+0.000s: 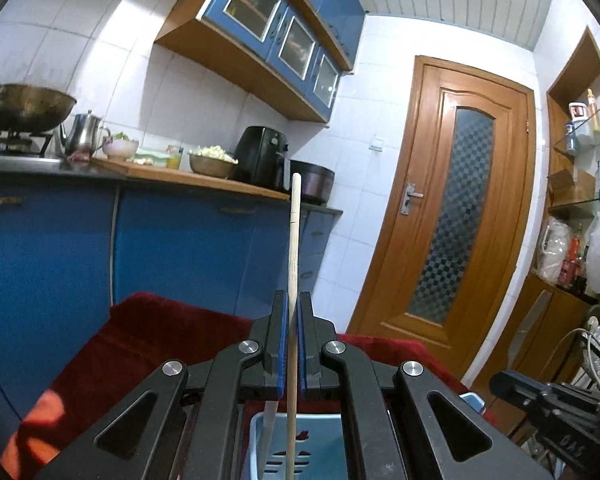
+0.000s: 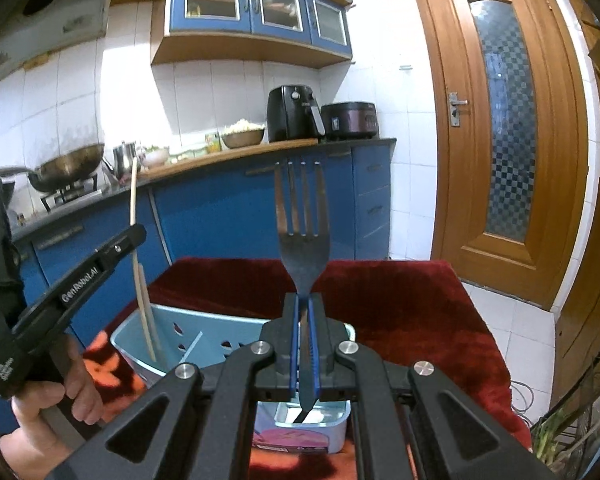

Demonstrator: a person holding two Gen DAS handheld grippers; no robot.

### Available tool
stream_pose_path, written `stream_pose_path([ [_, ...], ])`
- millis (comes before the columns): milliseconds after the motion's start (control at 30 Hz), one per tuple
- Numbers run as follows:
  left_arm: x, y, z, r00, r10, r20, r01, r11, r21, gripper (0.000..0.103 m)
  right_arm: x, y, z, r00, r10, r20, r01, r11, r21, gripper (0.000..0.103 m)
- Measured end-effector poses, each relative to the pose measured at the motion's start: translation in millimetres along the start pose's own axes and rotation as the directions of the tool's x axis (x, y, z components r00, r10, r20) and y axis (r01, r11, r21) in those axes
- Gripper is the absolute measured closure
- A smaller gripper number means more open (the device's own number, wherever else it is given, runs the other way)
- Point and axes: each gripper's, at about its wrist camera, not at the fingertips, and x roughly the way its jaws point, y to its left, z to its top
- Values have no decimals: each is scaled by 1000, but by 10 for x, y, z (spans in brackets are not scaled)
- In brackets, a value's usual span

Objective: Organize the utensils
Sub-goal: 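Lift the chopstick and fork over the blue box and open both tools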

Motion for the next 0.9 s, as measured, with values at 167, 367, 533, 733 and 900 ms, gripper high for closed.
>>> stream_pose_path([
  [167, 35, 50, -85, 1000, 2, -20, -2, 1000, -8, 99, 126, 48, -77, 999, -16, -37, 16, 1000, -15, 97],
  [367, 44, 61, -133, 1000, -7, -14, 7, 1000, -1, 99, 192, 85, -104, 998, -23, -60, 22, 1000, -22, 97],
  [533, 17, 52, -148, 1000, -13, -6, 13, 1000, 5, 99, 211, 115, -118, 997, -29, -68, 26, 999, -40, 97],
  [733, -25, 36, -147, 1000, -19, 3, 19, 1000, 2, 99, 241, 139, -131, 997, -26, -75, 23, 999, -42, 97],
  [900, -93, 19, -114, 999, -26, 35, 26, 1000, 0, 99, 255, 132, -154, 996, -25, -80, 22, 999, -38, 97],
])
